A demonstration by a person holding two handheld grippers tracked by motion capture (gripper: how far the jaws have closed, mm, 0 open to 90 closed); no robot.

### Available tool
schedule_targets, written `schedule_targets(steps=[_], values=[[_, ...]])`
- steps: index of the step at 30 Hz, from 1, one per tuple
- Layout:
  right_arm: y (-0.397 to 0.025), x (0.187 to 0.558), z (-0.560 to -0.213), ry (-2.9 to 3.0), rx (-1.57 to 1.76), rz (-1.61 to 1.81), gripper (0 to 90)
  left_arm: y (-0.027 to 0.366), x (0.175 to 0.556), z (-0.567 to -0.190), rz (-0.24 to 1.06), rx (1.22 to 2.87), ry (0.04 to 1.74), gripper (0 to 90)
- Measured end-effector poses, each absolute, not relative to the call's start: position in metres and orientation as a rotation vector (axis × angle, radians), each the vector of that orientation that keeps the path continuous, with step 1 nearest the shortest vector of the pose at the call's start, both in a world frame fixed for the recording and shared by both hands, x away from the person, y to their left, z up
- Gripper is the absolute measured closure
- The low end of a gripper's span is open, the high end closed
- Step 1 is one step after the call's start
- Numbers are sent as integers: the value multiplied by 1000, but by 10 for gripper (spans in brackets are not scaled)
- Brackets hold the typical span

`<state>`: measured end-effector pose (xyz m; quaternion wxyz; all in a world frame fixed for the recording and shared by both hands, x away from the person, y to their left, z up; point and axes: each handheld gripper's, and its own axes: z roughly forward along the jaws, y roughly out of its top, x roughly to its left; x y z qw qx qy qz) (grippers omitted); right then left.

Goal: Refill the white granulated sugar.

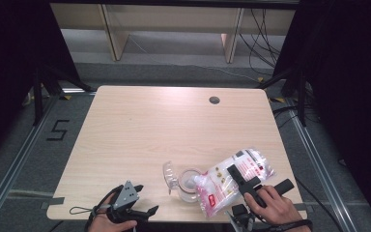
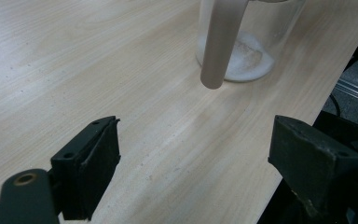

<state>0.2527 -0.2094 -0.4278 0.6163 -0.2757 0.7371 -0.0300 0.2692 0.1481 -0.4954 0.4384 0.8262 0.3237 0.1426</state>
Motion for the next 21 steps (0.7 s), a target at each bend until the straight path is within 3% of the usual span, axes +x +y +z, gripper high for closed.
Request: schedule_targets(steps=[21], values=[[-209,254,-425,1687,-668,-81,567,148,269,-496,352,2048,806,158]])
